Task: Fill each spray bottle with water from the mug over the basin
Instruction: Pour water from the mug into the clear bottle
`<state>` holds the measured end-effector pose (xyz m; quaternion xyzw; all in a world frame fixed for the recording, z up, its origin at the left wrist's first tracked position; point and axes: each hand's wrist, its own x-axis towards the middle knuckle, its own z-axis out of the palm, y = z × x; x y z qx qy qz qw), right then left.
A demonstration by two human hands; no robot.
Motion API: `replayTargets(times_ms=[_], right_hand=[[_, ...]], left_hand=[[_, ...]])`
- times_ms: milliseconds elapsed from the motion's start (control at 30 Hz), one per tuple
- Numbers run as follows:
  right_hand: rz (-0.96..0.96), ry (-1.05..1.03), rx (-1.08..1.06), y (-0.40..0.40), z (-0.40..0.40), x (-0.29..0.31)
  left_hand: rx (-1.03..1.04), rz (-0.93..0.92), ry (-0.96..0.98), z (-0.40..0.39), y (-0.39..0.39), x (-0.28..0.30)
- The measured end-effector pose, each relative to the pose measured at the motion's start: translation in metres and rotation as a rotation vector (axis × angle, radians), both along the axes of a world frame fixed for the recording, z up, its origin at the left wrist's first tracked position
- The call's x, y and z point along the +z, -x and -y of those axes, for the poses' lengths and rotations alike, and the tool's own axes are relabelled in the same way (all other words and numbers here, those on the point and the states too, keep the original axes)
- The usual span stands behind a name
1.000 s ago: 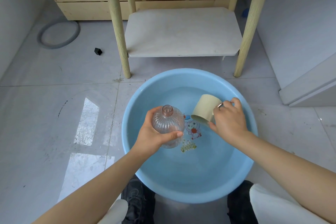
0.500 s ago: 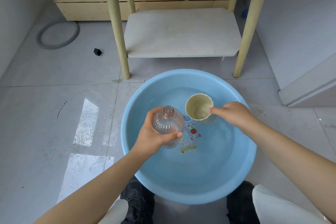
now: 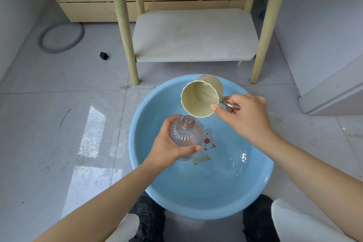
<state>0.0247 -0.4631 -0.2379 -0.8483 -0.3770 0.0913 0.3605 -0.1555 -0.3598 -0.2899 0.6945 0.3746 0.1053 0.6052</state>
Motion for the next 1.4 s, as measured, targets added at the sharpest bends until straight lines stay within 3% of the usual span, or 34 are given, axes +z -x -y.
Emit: replayTargets(times_ms=[267, 1400], right_hand=[[0.387, -0.157, 0.055, 0.0052, -0.0051, -0.0013], [0.763, -0.326, 0.121, -0.0007, -0.0077, -0.0027]], left_hand=[[-0.009, 0.007, -0.005, 0.0015, 0.0000, 0.0028], [0.008, 0.002, 0.019, -0.0001, 0.0010, 0.0046]])
